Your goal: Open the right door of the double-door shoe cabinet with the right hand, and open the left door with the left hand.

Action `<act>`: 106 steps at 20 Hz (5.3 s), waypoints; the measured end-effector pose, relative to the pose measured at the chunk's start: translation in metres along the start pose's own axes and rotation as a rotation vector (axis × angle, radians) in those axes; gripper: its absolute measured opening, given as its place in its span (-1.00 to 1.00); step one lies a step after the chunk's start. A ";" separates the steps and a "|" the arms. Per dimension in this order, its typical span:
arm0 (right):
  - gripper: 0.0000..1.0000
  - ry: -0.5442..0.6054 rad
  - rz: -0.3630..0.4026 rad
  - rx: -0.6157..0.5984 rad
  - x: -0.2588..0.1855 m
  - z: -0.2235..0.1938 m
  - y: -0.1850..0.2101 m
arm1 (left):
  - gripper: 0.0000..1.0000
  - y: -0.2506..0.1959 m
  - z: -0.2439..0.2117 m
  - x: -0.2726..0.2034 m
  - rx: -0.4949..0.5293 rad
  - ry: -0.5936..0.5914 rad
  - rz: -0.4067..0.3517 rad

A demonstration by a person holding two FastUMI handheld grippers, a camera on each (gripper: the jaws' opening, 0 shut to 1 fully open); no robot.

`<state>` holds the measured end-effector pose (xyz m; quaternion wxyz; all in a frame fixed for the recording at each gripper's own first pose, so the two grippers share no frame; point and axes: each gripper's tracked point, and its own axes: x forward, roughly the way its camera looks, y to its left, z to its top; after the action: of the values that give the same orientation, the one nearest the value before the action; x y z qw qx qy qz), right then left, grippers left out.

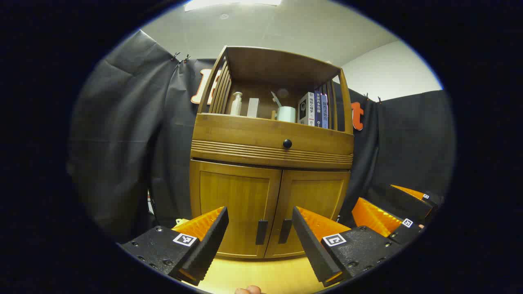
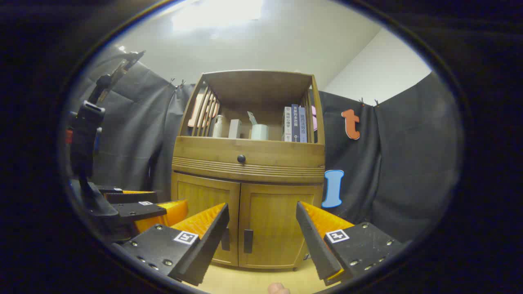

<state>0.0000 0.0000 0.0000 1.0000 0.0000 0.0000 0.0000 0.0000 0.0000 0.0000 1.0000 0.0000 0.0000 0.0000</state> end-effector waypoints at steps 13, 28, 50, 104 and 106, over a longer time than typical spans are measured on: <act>0.94 0.006 0.005 0.067 0.007 0.002 -0.019 | 0.84 -0.014 -0.001 0.010 0.026 -0.010 0.036; 0.93 -0.022 -0.053 0.032 0.001 0.019 -0.060 | 0.86 -0.032 -0.052 0.056 0.035 0.081 0.002; 0.95 0.151 0.057 0.073 0.092 -0.114 -0.008 | 0.92 0.041 -0.031 0.060 -0.017 0.053 0.107; -0.58 0.497 0.010 0.105 0.203 -0.299 0.049 | 0.86 0.033 0.016 -0.014 -0.020 -0.034 0.188; -0.58 0.494 -0.012 0.102 0.204 -0.298 0.047 | 0.86 0.020 0.013 -0.009 -0.022 -0.030 0.153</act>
<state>0.2036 0.0469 -0.2984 0.9683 0.0507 0.2444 -0.0057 -0.0089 0.0198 0.0131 0.9969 -0.0112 -0.0150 0.0766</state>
